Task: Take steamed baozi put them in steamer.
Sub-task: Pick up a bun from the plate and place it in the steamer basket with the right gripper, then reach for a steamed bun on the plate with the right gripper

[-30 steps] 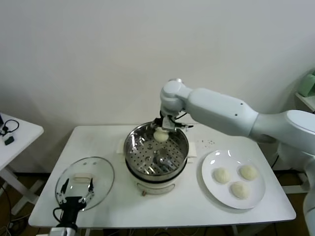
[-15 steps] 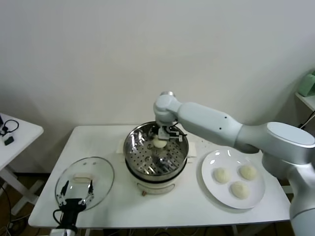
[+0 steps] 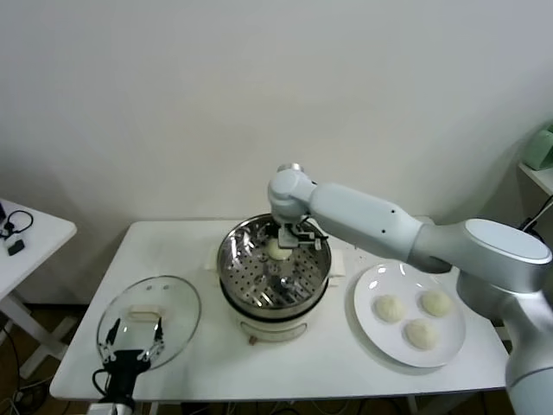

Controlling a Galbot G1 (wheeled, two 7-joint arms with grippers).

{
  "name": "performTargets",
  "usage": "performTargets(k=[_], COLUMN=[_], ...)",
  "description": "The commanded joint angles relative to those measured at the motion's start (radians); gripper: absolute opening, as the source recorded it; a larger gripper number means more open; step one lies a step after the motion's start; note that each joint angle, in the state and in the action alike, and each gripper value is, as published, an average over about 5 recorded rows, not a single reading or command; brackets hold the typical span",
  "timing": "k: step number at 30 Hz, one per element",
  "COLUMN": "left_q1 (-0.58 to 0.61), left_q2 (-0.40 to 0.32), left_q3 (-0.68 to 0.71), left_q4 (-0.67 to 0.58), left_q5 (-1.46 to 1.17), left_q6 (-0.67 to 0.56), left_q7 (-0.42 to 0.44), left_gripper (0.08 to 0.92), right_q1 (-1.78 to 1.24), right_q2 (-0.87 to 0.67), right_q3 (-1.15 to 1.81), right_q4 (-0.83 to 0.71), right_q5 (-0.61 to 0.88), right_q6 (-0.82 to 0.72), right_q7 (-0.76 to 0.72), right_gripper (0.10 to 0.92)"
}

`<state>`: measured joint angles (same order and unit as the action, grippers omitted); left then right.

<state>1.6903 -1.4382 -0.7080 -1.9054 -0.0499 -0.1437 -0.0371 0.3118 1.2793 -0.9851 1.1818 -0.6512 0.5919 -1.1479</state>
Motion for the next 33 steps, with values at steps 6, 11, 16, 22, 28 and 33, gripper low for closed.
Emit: performTargets(k=[6, 11, 16, 22, 28, 33], left_q1=[0.002, -0.005, -0.006, 0.003, 0.004, -0.007], left_q2=[0.004, 0.010, 0.013, 0.016, 0.012, -0.008], left_q3=[0.001, 0.001, 0.004, 0.003, 0.005, 0.019], left_q4=[-0.011, -0.022, -0.028, -0.040, -0.044, -0.052], left_q5=[-0.010, -0.013, -0.016, -0.021, -0.022, -0.008], left_q6=[0.018, 0.028, 0.028, 0.034, 0.037, 0.050], left_q7=[-0.003, -0.004, -0.004, 0.000, -0.001, 0.002], left_gripper=[0.823, 0.823, 0.823, 0.823, 0.823, 0.823], right_q1=[0.358, 0.458, 0.423, 0.267, -0.008, -0.199], right_q2=[-0.269, -0.386, -0.504, -0.625, -0.687, -0.694], right_q3=[-0.193, -0.347, -0.384, -0.322, -0.114, 0.016], right_q4=[0.105, 0.108, 0.090, 0.086, 0.113, 0.103], right_q5=[0.651, 0.990, 1.079, 0.995, 0.864, 0.772], right_q6=[-0.237, -0.482, -0.597, -0.644, -0.678, -0.688], right_q7=[-0.082, -0.080, -0.074, -0.065, -0.022, 0.005], right_gripper=[0.823, 0.823, 0.823, 0.823, 0.823, 0.823])
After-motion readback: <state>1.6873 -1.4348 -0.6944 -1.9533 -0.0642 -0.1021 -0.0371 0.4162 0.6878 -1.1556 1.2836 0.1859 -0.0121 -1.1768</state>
